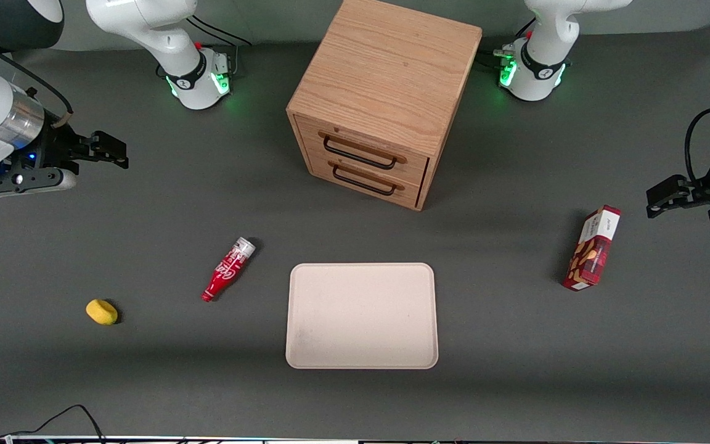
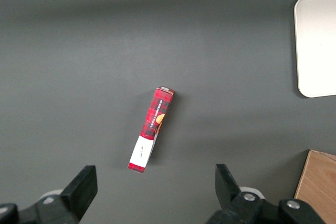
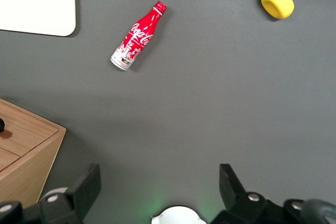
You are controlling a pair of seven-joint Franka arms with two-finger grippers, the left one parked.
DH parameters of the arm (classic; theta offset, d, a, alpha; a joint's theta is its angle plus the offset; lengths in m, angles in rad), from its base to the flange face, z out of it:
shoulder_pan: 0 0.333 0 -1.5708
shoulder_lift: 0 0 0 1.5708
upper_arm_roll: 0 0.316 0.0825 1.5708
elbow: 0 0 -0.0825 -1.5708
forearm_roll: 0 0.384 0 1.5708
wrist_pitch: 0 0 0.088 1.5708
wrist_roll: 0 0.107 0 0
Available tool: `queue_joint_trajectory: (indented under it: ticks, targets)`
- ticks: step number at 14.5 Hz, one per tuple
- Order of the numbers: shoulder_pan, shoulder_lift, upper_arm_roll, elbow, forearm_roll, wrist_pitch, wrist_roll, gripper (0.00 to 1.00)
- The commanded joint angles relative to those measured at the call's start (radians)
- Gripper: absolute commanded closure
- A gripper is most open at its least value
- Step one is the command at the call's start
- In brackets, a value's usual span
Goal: Place coke bottle on tray
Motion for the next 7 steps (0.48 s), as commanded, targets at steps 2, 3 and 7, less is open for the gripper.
queue_joint_trajectory:
  ticks: [2,3,7]
  targets:
    - [-0.009,0.021,0.013,0.046,0.005,-0.027,0.02,0.0]
    - [-0.009,0.03,0.004,0.061,0.011,-0.032,0.018,0.0]
    - [0.001,0.074,0.015,0.117,0.007,-0.082,0.052,0.0]
